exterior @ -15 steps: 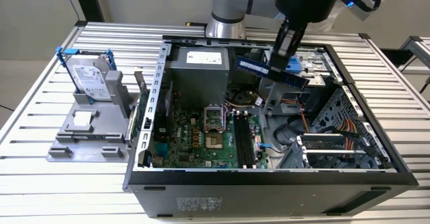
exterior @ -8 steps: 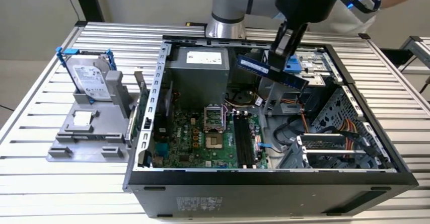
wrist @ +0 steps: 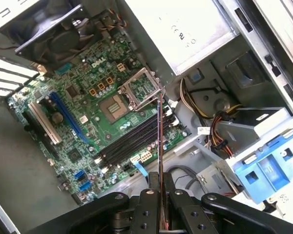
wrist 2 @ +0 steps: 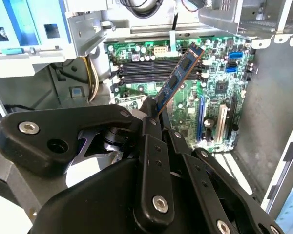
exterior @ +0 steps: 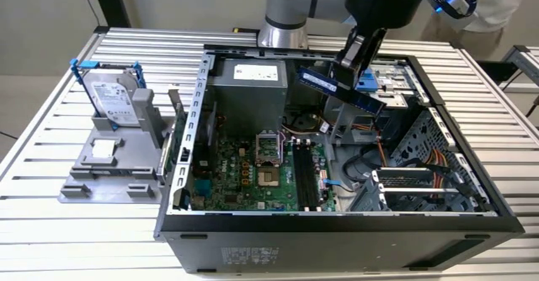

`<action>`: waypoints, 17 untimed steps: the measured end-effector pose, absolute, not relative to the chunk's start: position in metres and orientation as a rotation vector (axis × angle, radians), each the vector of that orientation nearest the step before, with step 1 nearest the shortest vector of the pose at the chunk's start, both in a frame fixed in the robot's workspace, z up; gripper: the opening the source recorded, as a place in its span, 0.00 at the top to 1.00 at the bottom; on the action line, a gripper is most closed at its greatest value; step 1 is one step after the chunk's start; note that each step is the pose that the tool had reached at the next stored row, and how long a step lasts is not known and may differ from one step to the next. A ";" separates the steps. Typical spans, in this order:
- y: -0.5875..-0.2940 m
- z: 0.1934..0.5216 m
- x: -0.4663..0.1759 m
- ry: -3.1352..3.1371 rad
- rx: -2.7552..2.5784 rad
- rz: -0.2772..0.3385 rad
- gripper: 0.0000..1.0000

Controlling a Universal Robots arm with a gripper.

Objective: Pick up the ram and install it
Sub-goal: 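Insert the ram into the slot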

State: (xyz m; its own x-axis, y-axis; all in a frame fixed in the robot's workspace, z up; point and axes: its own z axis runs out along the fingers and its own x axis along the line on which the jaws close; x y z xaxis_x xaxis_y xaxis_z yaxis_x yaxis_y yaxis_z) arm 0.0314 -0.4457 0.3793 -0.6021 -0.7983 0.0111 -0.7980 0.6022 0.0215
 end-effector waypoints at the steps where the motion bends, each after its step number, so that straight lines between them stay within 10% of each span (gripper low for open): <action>1: -0.446 0.379 0.031 -2.801 1.378 -0.022 1.00; 17: -0.446 0.379 0.031 -2.905 1.148 -0.025 1.00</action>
